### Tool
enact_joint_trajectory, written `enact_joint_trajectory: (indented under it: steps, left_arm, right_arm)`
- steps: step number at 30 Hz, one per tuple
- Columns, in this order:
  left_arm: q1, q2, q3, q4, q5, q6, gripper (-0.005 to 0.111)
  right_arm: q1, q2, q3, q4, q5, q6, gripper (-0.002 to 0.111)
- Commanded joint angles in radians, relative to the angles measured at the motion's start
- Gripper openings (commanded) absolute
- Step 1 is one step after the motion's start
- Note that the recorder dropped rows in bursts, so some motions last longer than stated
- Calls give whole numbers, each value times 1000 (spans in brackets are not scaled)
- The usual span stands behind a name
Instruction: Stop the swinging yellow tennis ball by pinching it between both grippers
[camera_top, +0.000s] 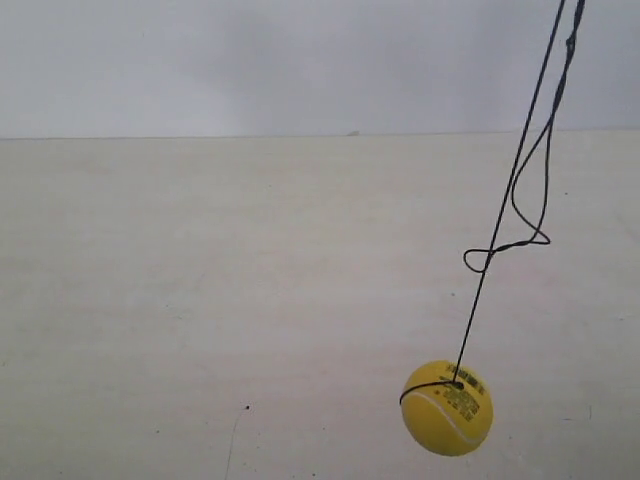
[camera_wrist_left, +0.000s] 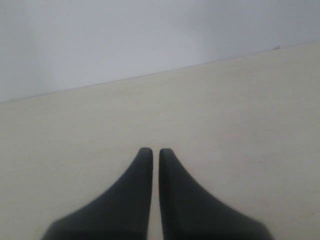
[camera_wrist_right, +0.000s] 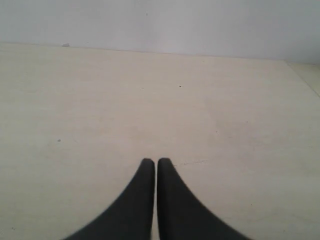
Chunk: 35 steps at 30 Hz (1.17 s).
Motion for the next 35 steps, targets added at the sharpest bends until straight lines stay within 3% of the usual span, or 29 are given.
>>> enact_joint_trajectory:
  steps: [1, 35]
  left_arm:
    - [4, -4, 4, 2, 0, 6, 5]
    - [4, -4, 4, 2, 0, 6, 5]
  right_arm:
    - [-7, -5, 0, -7, -4, 5, 0]
    - [-7, -5, 0, 5, -8, 6, 0]
